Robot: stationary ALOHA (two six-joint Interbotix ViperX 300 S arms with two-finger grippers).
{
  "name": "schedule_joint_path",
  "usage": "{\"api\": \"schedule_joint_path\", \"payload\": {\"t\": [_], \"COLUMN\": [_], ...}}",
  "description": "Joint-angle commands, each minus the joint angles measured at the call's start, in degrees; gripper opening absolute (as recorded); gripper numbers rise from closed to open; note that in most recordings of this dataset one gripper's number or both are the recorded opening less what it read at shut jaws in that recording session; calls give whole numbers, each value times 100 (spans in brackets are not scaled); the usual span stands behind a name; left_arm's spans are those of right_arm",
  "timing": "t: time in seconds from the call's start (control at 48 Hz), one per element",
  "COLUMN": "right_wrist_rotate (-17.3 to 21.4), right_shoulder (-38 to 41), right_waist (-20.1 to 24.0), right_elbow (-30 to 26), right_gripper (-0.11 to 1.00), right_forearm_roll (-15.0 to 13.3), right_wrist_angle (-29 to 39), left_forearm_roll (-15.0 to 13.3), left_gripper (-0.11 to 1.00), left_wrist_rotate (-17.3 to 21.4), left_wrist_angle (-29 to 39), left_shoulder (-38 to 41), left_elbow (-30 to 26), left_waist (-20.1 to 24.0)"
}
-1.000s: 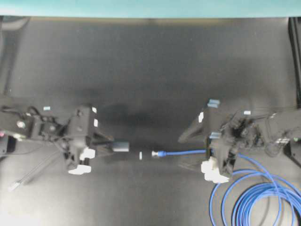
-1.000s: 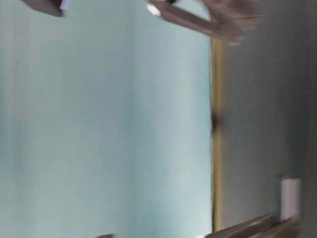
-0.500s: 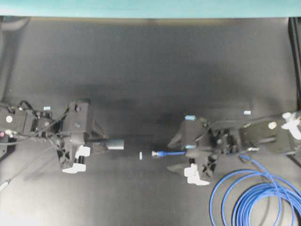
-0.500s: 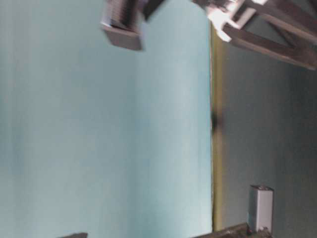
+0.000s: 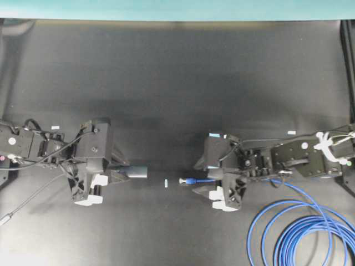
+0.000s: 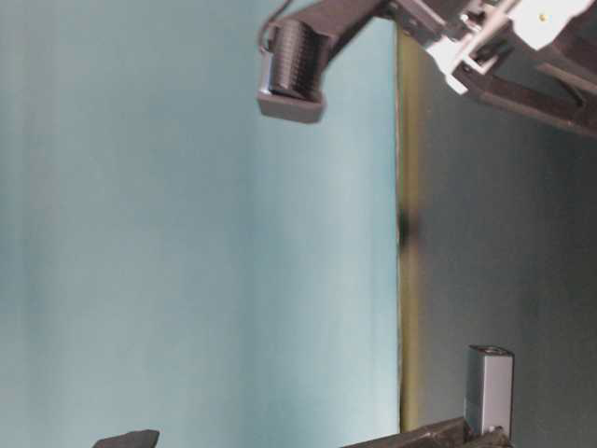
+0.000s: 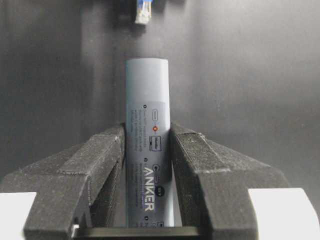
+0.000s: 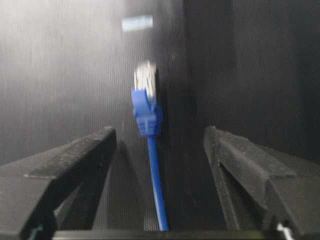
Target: Insert the LAN cable into the hub.
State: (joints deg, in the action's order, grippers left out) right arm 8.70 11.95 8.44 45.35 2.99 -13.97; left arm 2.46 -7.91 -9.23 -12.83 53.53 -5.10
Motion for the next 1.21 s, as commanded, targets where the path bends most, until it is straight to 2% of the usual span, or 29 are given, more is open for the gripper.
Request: {"api": "schedule_joint_path", "payload": {"t": [0.0, 0.104, 0.167, 0.333, 0.604, 0.75, 0.896, 1.042, 1.188], "right_wrist_rotate": [-26, -35, -44, 0, 18, 44, 35, 35, 35], "right_shoulder": [141, 149, 132, 62, -598, -923, -914, -826, -782], "right_waist": [53, 88, 132, 237, 158, 9, -88, -123, -123], "right_elbow": [-114, -123, -105, -44, -220, -563, -949, -1169, -1257], "right_gripper": [66, 59, 51, 13, 14, 13, 13, 13, 13], "right_forearm_roll": [0, 0, 0, 0, 0, 18, 18, 18, 18], "right_wrist_angle": [-44, -9, 0, 202, 466, 1107, 1617, 1811, 1881], "left_forearm_roll": [18, 18, 18, 18, 18, 26, 26, 26, 26], "left_gripper": [28, 28, 28, 28, 28, 28, 28, 28, 28], "left_wrist_rotate": [-9, -9, -9, -9, 9, 79, 264, 483, 563], "left_wrist_angle": [-26, -26, -26, -26, -26, 18, 325, 756, 896], "left_shoulder": [-62, -62, -62, -62, -62, -35, 97, 264, 378], "left_elbow": [-97, -97, -88, -97, -176, -325, -589, -853, -1020], "left_waist": [-9, -9, -9, 0, 0, 9, 9, 9, 35]}}
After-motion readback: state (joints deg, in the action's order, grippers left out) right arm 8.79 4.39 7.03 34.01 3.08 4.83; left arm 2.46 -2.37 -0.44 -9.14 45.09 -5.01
